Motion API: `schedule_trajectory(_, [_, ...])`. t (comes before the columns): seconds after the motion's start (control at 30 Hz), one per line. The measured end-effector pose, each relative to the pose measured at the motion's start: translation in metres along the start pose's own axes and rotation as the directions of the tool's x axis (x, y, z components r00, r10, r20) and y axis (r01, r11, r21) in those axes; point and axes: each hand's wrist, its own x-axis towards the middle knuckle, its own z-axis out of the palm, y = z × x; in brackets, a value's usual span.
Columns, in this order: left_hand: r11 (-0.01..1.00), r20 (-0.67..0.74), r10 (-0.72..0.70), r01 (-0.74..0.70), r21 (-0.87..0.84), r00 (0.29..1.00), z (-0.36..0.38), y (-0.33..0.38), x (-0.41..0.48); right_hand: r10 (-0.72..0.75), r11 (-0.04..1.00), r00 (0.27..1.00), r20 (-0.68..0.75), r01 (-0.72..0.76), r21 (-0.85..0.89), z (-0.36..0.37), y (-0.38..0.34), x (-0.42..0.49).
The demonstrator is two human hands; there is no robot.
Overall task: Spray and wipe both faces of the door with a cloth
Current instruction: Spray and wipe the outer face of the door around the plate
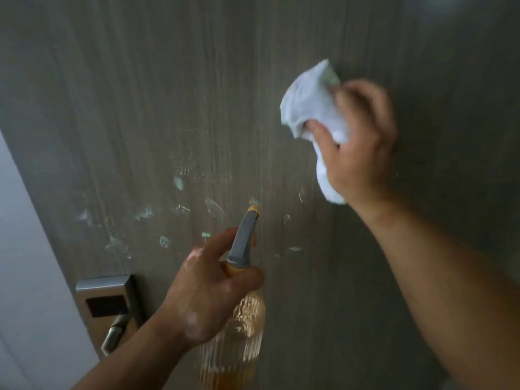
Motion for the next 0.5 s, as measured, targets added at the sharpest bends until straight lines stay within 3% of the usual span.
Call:
schedule_trajectory(0.07, [1.0,0.027,0.014,-0.014,-0.022,1.0,0.004,-0.006,0.0,0.056,0.998,0.996,-0.067,-0.056,-0.004,0.003,0.002,0.019])
schedule_trajectory(0.33, [0.998,0.04,0.064,-0.064,-0.001,0.997,0.008,-0.02,0.003,0.004,0.999,0.996,-0.085,-0.007,-0.035,0.007,-0.002,0.011])
schedule_trajectory(0.5, [0.997,0.008,0.074,-0.074,-0.026,0.997,0.001,-0.027,0.003,0.001,0.998,1.0,0.023,0.001,-0.067,0.005,-0.006,-0.066])
